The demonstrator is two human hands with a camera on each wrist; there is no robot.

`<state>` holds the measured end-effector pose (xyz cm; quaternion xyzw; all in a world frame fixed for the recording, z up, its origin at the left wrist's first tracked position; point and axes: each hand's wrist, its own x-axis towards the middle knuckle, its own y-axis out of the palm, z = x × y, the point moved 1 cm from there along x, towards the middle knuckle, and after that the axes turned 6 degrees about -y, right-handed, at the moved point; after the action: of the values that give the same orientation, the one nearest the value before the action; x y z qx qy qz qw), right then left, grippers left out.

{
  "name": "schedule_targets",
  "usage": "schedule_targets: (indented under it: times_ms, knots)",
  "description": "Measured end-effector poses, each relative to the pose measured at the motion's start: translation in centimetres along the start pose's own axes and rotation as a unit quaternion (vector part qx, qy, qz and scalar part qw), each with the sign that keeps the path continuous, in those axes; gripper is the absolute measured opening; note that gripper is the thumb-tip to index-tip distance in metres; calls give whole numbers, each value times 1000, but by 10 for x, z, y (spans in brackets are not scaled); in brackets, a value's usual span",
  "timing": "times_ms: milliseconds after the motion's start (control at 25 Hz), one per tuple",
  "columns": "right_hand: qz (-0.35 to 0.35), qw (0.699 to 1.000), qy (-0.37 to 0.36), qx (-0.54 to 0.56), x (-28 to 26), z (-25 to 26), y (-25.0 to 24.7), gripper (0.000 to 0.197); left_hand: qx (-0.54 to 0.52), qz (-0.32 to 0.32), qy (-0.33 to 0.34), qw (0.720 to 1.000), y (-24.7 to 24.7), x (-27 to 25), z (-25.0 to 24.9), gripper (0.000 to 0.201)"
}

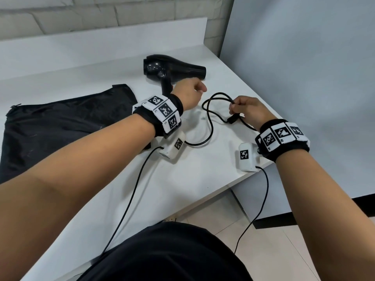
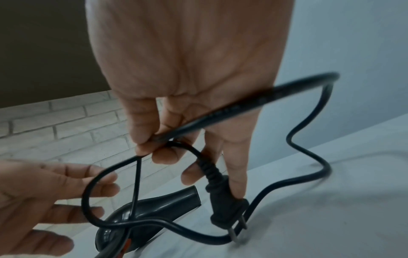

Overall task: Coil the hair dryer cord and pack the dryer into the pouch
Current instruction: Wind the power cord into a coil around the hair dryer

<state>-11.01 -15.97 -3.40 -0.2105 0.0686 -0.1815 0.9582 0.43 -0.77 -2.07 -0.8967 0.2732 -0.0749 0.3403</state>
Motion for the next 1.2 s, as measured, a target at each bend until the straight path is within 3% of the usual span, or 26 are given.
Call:
schedule_targets:
  times_ms: [120, 240, 400, 480, 640, 760, 880, 1000, 1200]
  knots:
    - [-1, 1000, -5, 9, 0, -2, 2, 26, -53, 84, -44, 994, 0, -2, 5, 27]
    - [-6, 998, 2, 56, 0, -4, 3, 26, -147, 162, -101, 971, 6, -7, 2, 26]
    - [-18, 998, 0, 57, -5, -1, 5, 29, -105, 199, -91, 970, 10, -5, 1, 32]
    - [-12, 1000, -8, -12, -5, -1, 2, 31, -79, 231, -87, 966, 13, -5, 2, 15]
    - [-80, 982, 4, -174, 2, -5, -10, 23, -15, 196, -38, 980, 13, -6, 9, 13]
    - [-140, 964, -22, -225, 10, -2, -19, 32, -14, 177, -22, 984, 11, -8, 7, 10]
    - [-103, 965, -76, -230, 10, 11, -10, 36, -104, 138, -42, 984, 10, -5, -9, 26]
    - [-10, 944, -120, -308, 8, 16, 12, 41, -200, 172, -116, 958, 11, -1, -29, 40]
    - [93, 953, -147, -247, -2, 14, 35, 48, -208, 179, -182, 944, 19, 0, -25, 13]
